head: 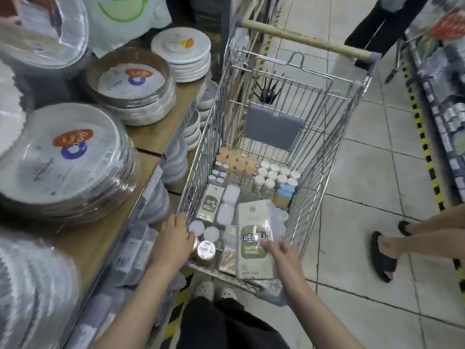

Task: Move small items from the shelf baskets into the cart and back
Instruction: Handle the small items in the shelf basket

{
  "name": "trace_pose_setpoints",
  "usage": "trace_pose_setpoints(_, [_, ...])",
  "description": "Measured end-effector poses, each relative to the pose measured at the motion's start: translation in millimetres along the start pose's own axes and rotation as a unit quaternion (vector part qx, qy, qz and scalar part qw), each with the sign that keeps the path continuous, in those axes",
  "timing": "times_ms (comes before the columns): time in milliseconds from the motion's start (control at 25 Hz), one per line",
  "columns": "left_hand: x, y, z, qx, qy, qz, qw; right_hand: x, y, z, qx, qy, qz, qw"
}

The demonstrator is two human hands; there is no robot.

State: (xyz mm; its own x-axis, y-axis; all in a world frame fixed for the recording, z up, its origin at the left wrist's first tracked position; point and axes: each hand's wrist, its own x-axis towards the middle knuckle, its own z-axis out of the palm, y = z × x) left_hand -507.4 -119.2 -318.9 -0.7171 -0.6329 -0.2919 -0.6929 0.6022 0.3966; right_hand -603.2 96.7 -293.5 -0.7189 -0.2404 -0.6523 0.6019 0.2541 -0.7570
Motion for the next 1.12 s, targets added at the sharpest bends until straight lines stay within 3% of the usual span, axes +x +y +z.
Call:
trace_pose_setpoints(280, [54.7,-29.8,51.2,-0.114,-0.033,-0.112,0.987,107.9,6.2,57.8,-0.005,-0.023,0.097,0.995])
trace_pose_setpoints(440, [72.6,-37.3,64.0,-0.181,-0.009,-0.169,0.969,140.6,17.3,79.8,-0.001,-0.018,0.115,0.993])
trace_pose_setpoints(840, [77.0,-46.4,80.0,-0.193,0.077,-0.131,0.969,222.3,39.2,140.3,0.018,-0.02,0.167,0.986])
trace_pose_setpoints(1120, [77.8,-51.5,88.2,-0.193,0.083,-0.129,0.969,259.3,53.2,176.3,0.033,-0.012,0.175,0.984])
